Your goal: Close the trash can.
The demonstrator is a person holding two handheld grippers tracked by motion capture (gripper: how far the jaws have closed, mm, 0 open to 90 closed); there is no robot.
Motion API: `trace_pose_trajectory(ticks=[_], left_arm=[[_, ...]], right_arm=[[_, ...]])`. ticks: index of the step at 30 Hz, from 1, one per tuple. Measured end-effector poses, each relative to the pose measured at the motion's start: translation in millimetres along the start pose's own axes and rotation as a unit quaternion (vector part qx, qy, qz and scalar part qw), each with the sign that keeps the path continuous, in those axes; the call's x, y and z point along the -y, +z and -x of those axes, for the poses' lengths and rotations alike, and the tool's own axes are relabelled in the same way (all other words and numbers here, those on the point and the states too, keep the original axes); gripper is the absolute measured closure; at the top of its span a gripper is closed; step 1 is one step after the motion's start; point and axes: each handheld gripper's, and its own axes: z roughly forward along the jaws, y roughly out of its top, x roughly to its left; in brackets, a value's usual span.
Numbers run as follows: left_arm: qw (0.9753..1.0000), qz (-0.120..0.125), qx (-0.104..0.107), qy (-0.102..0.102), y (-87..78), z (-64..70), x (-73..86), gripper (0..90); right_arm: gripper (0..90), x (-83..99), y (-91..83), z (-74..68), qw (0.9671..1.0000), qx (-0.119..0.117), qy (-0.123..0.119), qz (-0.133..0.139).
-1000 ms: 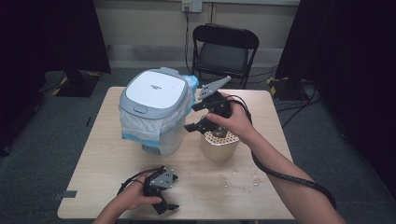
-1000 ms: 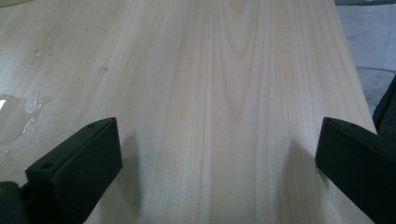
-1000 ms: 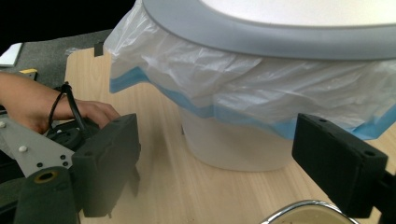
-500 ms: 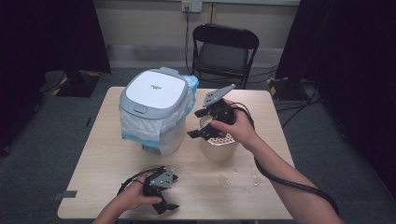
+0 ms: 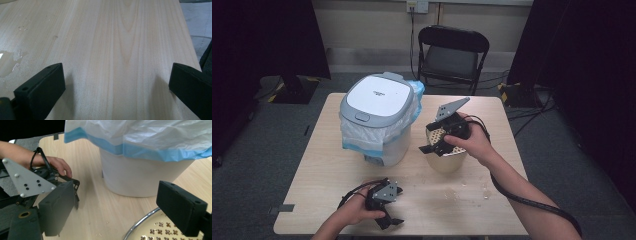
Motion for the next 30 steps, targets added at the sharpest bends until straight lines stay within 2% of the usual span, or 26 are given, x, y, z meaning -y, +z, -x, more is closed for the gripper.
trace_pose_trajectory(ticks=[8,9,11,13,14,21,22,23,25,30], left_arm=[[1.0000,0.001,0.000,0.000,0.1,0.0,0.1,0.0],[1.0000,-0.004,0.000,0.007,-0.6,-1.0,-0.1,0.0],[1.0000,0.000,-0.001,0.000,-0.1,0.0,0.0,0.0],[0.9999,-0.008,0.000,0.010,-1.1,-1.3,-0.2,0.0],[1.0000,-0.001,0.000,0.001,-0.2,-0.1,0.0,0.0],[0.9999,-0.008,0.000,0.009,-1.1,-1.2,-0.2,0.0],[1.0000,-0.002,0.004,-0.005,0.2,0.5,0.1,0.0],[1.0000,-0.002,0.005,-0.005,0.2,0.6,0.1,0.0],[0.9999,-0.010,0.005,0.006,-0.9,-1.1,-0.1,0.0],[1.0000,-0.004,0.005,-0.001,-0.1,-0.2,0.1,0.0]], right_arm=[[14.8,11.1,-4.0,-6.8,0.9999,-0.004,-0.005,-0.010],[14.8,12.8,-4.8,-7.4,0.9999,-0.005,-0.003,-0.010],[14.8,16.1,-6.7,-8.1,0.9999,-0.005,-0.003,-0.011],[14.8,19.0,-9.4,-9.0,0.9999,-0.007,-0.001,-0.012],[14.8,20.5,-11.0,-9.0,0.9999,-0.006,-0.001,-0.011],[14.8,32.1,-23.1,-10.6,1.0000,-0.001,0.005,-0.004],[14.7,33.8,-24.9,-10.8,1.0000,0.000,0.006,-0.003],[14.8,35.7,-26.6,-10.9,1.0000,0.001,0.006,-0.002],[14.8,39.8,-29.6,-11.1,1.0000,0.003,0.007,-0.001],[14.8,49.5,-34.9,-10.7,0.9999,0.005,0.012,-0.003]])
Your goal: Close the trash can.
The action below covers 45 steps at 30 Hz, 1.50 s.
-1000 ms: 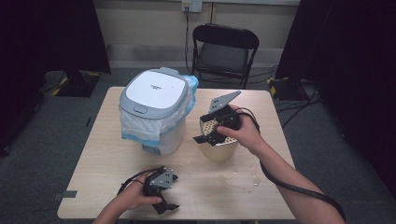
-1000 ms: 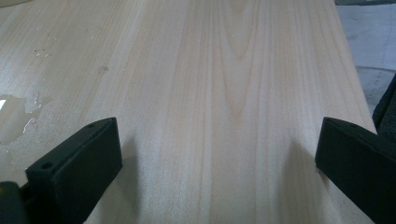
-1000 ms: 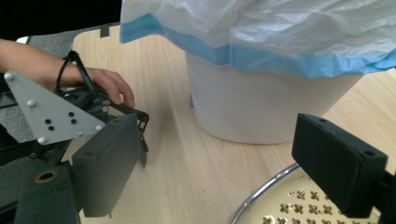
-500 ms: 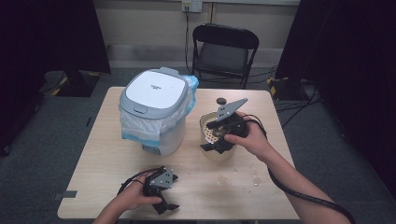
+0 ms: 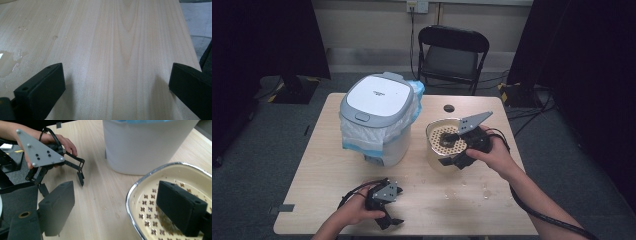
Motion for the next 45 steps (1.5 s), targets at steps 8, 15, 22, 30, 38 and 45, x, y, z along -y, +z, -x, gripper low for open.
trace_pose_trajectory(ticks=[8,15,22,30,38,45], left_arm=[[1.0000,0.002,0.000,-0.005,0.4,0.7,0.0,0.0],[1.0000,-0.005,0.000,0.006,-0.6,-0.7,-0.2,0.0],[1.0000,-0.004,0.000,0.005,-0.5,-0.6,-0.1,0.0],[1.0000,0.003,0.000,-0.005,0.4,0.8,0.0,0.0],[1.0000,0.003,0.000,-0.005,0.5,0.8,0.0,0.0],[1.0000,0.003,0.000,-0.005,0.5,0.8,0.0,0.0]], right_arm=[[14.8,11.8,-5.1,-0.2,1.0000,0.003,0.004,-0.005],[14.7,24.4,-8.3,-2.1,0.9999,0.005,0.011,-0.003],[14.7,42.0,-9.3,-1.9,0.9997,0.008,0.024,0.001],[14.7,60.1,-9.0,-2.0,0.9993,0.011,0.034,0.003],[14.7,81.7,-7.7,-1.5,0.9987,0.012,0.049,0.001],[14.7,99.4,-3.6,-1.4,0.9981,0.015,0.061,-0.003]])
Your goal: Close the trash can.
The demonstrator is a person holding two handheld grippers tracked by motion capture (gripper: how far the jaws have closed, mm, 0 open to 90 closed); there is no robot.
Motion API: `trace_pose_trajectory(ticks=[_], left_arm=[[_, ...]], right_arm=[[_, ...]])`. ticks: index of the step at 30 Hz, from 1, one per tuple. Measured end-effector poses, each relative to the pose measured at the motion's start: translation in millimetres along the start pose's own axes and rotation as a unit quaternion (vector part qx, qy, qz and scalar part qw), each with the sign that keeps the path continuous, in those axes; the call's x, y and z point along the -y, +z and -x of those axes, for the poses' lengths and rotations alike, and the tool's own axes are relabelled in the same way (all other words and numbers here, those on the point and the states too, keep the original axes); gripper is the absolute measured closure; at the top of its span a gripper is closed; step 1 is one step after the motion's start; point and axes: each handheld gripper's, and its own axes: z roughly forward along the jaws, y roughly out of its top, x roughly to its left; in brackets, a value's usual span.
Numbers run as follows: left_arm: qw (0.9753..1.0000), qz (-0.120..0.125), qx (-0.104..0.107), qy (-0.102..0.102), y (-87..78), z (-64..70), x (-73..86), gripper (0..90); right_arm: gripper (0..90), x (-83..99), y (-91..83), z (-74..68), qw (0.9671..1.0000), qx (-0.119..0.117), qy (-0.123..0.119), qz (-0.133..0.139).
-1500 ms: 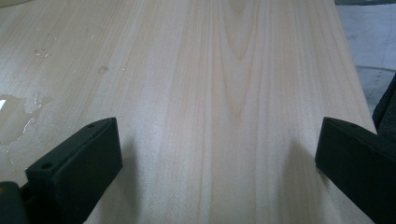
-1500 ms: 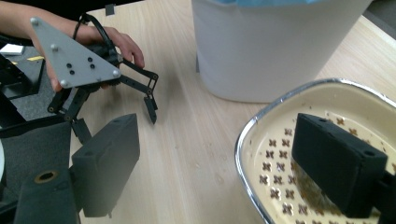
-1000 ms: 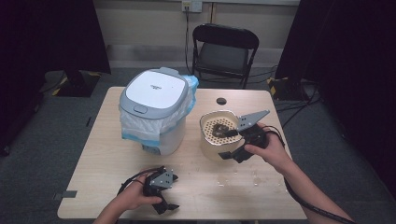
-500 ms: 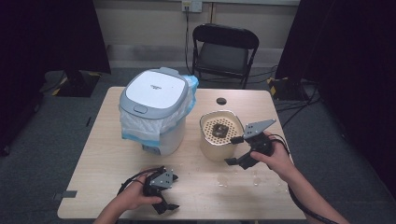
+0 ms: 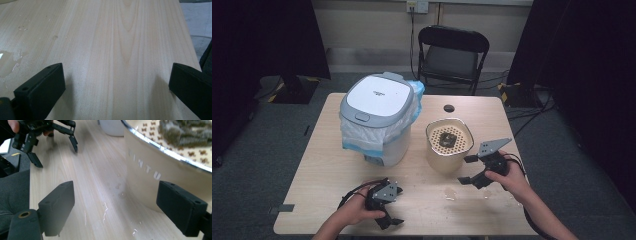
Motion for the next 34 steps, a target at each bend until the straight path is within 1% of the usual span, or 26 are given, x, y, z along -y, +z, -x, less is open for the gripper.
trace_pose_trajectory(ticks=[2,3,4,6,7,10,11,15,16,18,22,24,26,29,30,33,34], left_arm=[[1.0000,0.000,0.000,0.000,0.0,0.0,0.0,0.0],[1.0000,-0.003,0.000,0.006,-0.5,-0.8,0.0,0.0],[1.0000,0.000,0.000,0.001,0.0,-0.1,0.0,0.0],[0.9999,-0.008,0.001,0.012,-1.1,-1.6,-0.2,0.0],[0.9999,-0.006,0.001,0.010,-0.9,-1.3,-0.2,0.0],[0.9999,-0.007,0.000,0.010,-0.9,-1.4,-0.2,0.0],[1.0000,0.001,0.000,0.000,0.2,0.0,0.1,0.0],[1.0000,0.000,0.000,0.000,0.0,0.0,0.0,0.0],[1.0000,-0.005,0.000,0.007,-0.6,-1.0,-0.1,0.0],[1.0000,0.000,0.000,0.000,0.0,0.0,0.0,0.0],[1.0000,0.000,0.000,0.000,0.0,0.0,0.0,0.0],[1.0000,0.001,0.000,0.001,0.1,-0.1,0.1,0.0],[1.0000,0.001,0.000,0.001,0.1,-0.1,0.1,0.0],[1.0000,0.000,0.000,0.000,0.0,0.0,0.0,0.0],[1.0000,0.000,0.000,0.001,0.1,-0.1,0.0,0.0],[1.0000,0.000,0.000,0.000,0.0,0.0,0.0,0.0],[1.0000,0.001,0.000,0.000,0.1,0.0,0.0,0.0]], right_arm=[[14.7,3.3,1.2,-0.1,1.0000,0.000,0.001,-0.001],[14.7,5.0,1.9,0.2,1.0000,0.001,0.000,-0.001],[14.7,6.6,2.9,0.0,1.0000,0.000,0.002,-0.001],[14.7,10.0,4.8,-0.1,1.0000,0.000,0.002,-0.003],[14.7,11.7,5.5,-0.4,1.0000,0.003,0.001,-0.006],[14.7,16.6,8.8,-0.4,1.0000,0.001,-0.002,-0.009],[14.7,18.3,9.9,-0.6,0.9999,0.003,-0.002,-0.011],[14.7,24.9,14.5,-1.2,0.9999,0.002,-0.003,-0.015],[14.7,26.5,15.7,-1.6,0.9999,0.002,-0.003,-0.015],[14.7,29.9,17.7,-1.5,0.9999,0.001,0.000,-0.015],[14.7,35.3,21.1,-2.1,0.9997,0.005,-0.003,-0.023],[14.7,37.7,22.7,-2.6,0.9997,0.001,-0.001,-0.023],[14.7,39.7,24.2,-3.6,0.9996,0.004,-0.002,-0.027],[14.7,41.9,27.0,-5.0,0.9996,0.001,-0.006,-0.029],[14.7,41.9,28.0,-5.8,0.9995,0.004,-0.009,-0.031],[14.7,40.6,31.5,-8.1,0.9992,0.001,-0.015,-0.038],[14.7,40.0,33.2,-8.9,0.9991,-0.003,-0.018,-0.038]])
